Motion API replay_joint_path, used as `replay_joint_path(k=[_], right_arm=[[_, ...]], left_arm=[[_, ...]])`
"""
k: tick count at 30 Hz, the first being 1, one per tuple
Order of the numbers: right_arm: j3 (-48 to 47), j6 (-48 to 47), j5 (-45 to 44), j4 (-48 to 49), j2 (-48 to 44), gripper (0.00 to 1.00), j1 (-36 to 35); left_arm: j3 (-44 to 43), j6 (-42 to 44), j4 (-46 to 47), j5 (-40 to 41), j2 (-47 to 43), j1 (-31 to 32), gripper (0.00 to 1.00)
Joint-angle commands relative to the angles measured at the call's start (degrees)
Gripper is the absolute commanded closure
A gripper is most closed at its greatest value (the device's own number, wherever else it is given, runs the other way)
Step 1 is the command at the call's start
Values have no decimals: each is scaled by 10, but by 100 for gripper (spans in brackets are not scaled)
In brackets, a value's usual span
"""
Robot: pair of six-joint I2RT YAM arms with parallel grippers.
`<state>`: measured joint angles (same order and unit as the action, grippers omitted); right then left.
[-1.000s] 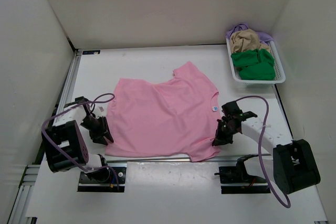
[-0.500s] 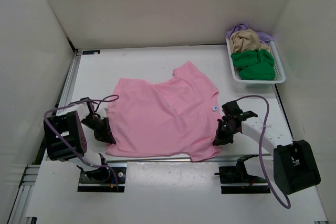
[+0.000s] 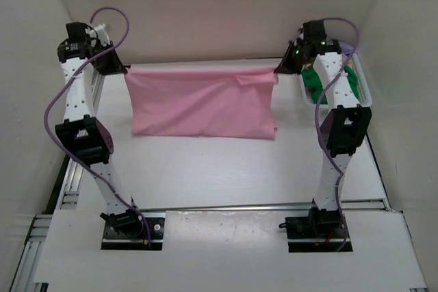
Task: Fold and stack the t-shirts
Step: Flatten out the tshirt, then grap the side of the flattened tshirt closest away from the robot with both arms
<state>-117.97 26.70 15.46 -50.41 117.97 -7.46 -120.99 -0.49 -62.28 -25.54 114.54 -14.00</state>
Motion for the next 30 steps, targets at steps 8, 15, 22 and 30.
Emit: replay_joint_path(k=[8,15,22,30], right_arm=[[54,17,7,178,-263,100,54],[401,-5,20,170,-417,100,9],[703,17,24,193,-450,100,-42],[822,22,18,215,-430,100,-106]], left_arm=[[49,5,120,42,-174,15,90],[269,5,105,90,-267,29,90],[527,5,105,139,-286,47,90],[709,5,150,180,-275,33,90]])
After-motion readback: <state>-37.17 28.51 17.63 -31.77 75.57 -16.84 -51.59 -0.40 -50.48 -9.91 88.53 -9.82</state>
